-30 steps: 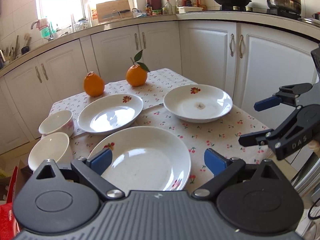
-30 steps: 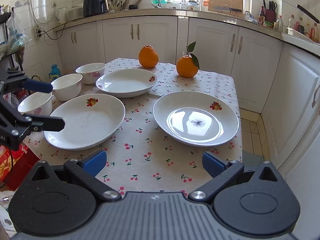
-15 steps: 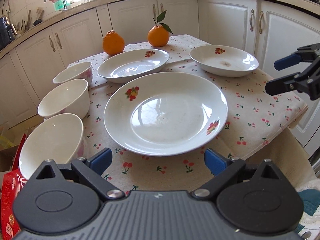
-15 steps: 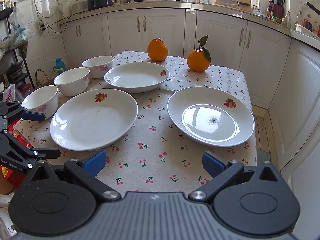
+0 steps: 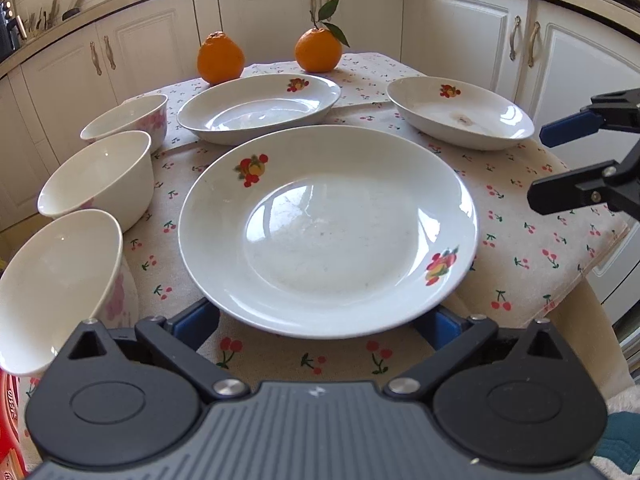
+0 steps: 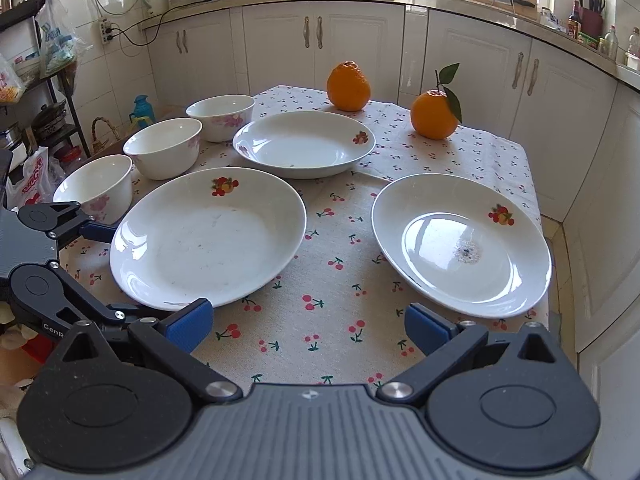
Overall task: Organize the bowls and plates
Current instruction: 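Withdraw the left gripper and move the right gripper toward a large plate, then close the right gripper on the rim of the large fruit-decal plate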
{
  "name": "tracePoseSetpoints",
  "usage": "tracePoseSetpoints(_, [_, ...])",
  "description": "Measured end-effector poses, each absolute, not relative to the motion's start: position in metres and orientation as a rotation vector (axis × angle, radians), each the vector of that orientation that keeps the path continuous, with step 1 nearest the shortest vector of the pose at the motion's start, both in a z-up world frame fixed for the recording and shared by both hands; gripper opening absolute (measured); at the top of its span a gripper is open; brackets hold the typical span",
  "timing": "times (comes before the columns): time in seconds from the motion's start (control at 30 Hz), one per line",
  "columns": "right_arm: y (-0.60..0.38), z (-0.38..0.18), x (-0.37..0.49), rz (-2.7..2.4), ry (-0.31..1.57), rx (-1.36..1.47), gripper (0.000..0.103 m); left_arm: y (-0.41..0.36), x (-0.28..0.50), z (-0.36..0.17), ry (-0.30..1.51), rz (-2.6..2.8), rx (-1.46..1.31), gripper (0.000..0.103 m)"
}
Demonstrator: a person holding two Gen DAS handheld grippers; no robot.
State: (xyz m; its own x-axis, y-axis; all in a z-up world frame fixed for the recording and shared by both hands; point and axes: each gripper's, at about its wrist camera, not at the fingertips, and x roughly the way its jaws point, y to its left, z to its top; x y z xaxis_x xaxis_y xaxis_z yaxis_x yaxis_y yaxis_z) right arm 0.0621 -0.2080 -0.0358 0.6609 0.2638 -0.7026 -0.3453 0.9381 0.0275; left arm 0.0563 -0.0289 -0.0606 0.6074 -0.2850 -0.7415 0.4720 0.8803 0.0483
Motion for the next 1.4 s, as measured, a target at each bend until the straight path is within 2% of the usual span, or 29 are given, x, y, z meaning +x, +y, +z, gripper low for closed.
tracePoseSetpoints(0.3, [-0.194, -0.033, 0.065, 0.411, 0.743, -0.142, 0.103, -0.027, 0.060, -0.060, 0.862, -0.425, 0.208, 0.103])
tracePoseSetpoints(0.6, [-0.193, -0.041, 0.081, 0.442, 0.788, -0.107, 0.103, -0.025, 0.051, -0.065, 0.792, -0.408, 0.183, 0.103])
tracePoseSetpoints(1.3, [-0.156, -0.053, 0.183, 0.689, 0.898, -0.204, 0.103, -0.032, 0.049, -0.065, 0.714, -0.454, 0.254, 0.103])
tracePoseSetpoints(1.4, [-0.154, -0.054, 0.199, 0.713, 0.916, -0.207, 0.100, -0.032, 0.049, -0.065, 0.717, -0.457, 0.252, 0.103])
